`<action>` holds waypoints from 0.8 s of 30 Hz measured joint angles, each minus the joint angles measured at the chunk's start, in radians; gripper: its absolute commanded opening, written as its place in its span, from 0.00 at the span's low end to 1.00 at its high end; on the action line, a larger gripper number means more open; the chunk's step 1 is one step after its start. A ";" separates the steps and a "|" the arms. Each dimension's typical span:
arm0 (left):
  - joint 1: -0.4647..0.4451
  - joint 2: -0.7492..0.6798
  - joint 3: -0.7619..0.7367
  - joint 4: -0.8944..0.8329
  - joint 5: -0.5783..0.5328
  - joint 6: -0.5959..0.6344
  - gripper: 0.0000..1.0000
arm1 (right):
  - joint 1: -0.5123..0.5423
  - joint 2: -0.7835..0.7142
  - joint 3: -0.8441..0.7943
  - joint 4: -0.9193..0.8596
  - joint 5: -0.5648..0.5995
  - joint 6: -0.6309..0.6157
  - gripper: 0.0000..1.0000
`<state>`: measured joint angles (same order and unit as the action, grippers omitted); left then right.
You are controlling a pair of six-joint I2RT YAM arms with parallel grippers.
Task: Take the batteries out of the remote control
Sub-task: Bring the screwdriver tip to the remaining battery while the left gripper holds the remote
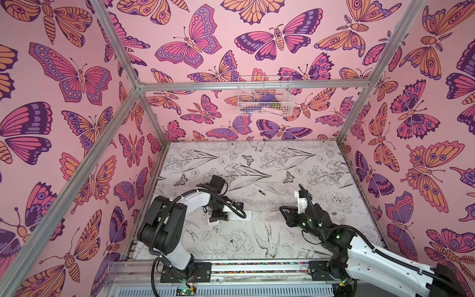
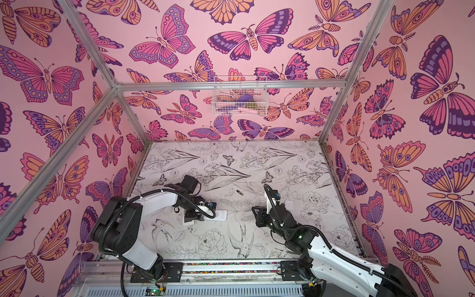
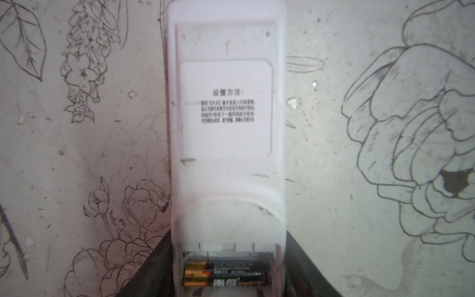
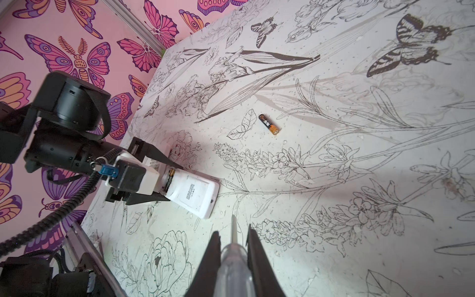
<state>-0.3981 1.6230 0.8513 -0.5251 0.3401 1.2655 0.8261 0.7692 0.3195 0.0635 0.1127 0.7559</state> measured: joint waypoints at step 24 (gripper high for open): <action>-0.311 0.133 0.151 0.026 -0.053 -0.349 0.65 | 0.000 0.166 -0.007 0.098 -0.020 0.029 0.00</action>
<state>-0.7086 1.7561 1.0023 -0.4995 0.2871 0.9165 0.8261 0.9348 0.3126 0.1619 0.0929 0.7849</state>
